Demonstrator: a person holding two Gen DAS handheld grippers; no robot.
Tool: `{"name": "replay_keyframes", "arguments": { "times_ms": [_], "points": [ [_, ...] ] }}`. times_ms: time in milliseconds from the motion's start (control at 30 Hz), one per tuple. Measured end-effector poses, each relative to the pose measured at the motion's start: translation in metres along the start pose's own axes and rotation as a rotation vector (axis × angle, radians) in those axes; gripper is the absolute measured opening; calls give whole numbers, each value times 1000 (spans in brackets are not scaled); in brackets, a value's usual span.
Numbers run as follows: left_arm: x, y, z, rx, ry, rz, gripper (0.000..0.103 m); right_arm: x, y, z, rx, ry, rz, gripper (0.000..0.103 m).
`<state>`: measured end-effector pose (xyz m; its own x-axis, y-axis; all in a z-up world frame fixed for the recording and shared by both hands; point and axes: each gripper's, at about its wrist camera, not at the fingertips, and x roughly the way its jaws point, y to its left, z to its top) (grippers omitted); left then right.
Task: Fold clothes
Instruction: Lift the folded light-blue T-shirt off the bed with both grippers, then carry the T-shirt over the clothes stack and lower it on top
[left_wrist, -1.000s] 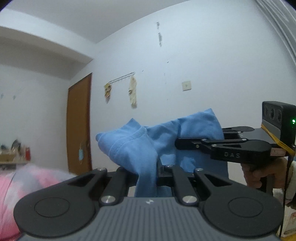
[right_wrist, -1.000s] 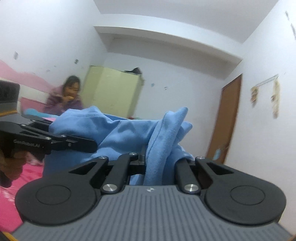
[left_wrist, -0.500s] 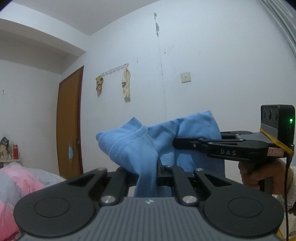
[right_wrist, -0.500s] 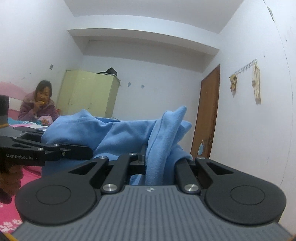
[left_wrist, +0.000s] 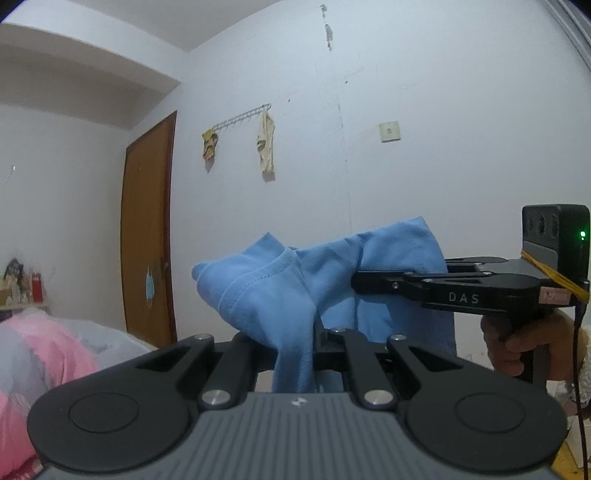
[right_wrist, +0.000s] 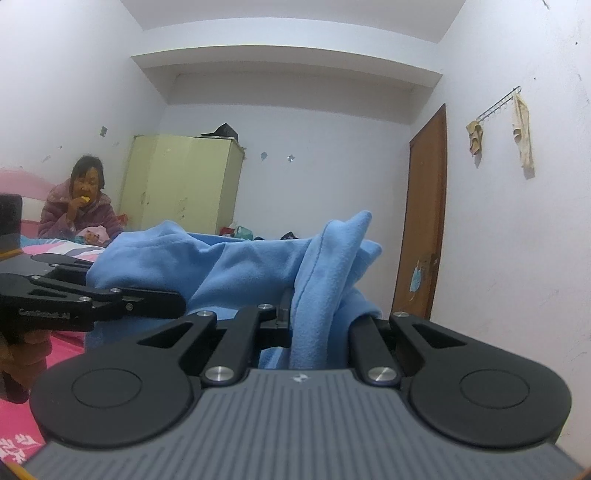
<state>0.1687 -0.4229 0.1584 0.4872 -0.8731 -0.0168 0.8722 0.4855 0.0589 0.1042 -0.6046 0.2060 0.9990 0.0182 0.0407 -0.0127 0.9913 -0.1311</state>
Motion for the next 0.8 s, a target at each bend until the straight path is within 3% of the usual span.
{"name": "replay_keyframes", "arguments": {
  "times_ms": [267,600,700,800],
  "points": [
    [39,56,-25,-112,121,-9,11,42,-15,-26,26,93,80,7],
    [94,111,-83,-179,251,82,12,124,-18,-74,67,235,190,7],
    [110,120,-103,-152,291,124,22,149,-18,-95,85,287,193,8],
    [123,132,-122,-182,341,174,37,180,-22,-117,120,431,180,15]
  ]
}}
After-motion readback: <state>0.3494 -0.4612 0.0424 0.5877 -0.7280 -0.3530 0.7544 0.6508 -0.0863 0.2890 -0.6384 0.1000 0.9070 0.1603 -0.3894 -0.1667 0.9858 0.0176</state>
